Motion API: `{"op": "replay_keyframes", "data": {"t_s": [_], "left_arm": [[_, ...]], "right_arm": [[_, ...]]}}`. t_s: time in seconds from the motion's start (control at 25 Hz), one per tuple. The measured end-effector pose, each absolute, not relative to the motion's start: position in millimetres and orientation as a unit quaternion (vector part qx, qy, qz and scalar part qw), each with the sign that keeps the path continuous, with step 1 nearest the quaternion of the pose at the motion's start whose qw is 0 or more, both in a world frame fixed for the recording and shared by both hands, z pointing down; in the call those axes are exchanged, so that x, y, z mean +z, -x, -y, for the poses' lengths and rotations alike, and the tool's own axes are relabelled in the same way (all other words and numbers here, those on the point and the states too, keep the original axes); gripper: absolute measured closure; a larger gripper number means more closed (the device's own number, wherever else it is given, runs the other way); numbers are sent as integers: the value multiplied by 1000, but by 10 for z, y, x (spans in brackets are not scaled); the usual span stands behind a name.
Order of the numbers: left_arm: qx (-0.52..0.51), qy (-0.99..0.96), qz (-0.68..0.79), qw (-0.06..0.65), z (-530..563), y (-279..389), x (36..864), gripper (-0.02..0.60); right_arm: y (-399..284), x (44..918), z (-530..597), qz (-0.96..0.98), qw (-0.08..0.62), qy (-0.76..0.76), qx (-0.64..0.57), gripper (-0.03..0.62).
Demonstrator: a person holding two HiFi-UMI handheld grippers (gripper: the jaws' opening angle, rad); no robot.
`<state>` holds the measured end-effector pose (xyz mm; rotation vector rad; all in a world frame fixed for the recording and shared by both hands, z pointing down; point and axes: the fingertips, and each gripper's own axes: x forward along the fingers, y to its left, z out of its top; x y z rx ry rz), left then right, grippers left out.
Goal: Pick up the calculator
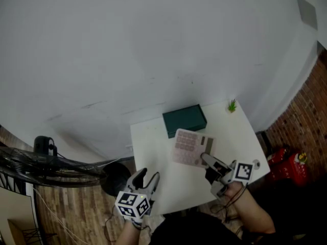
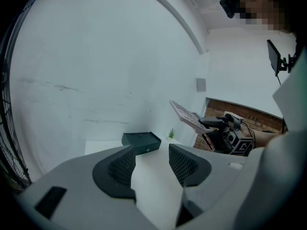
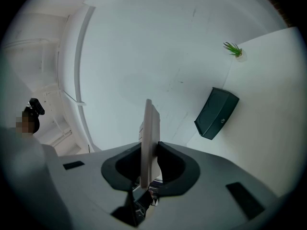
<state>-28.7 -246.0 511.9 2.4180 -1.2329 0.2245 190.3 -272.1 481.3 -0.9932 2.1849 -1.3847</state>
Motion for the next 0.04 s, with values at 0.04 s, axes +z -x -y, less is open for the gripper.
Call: {"op": "replay_keyframes", "data": {"t_s": [0.04], "left_arm": [[81, -869, 443, 207, 2461, 267, 5115, 366]], "right_arm": [[-1919, 4815, 2718, -774, 185, 352, -493, 516]]}}
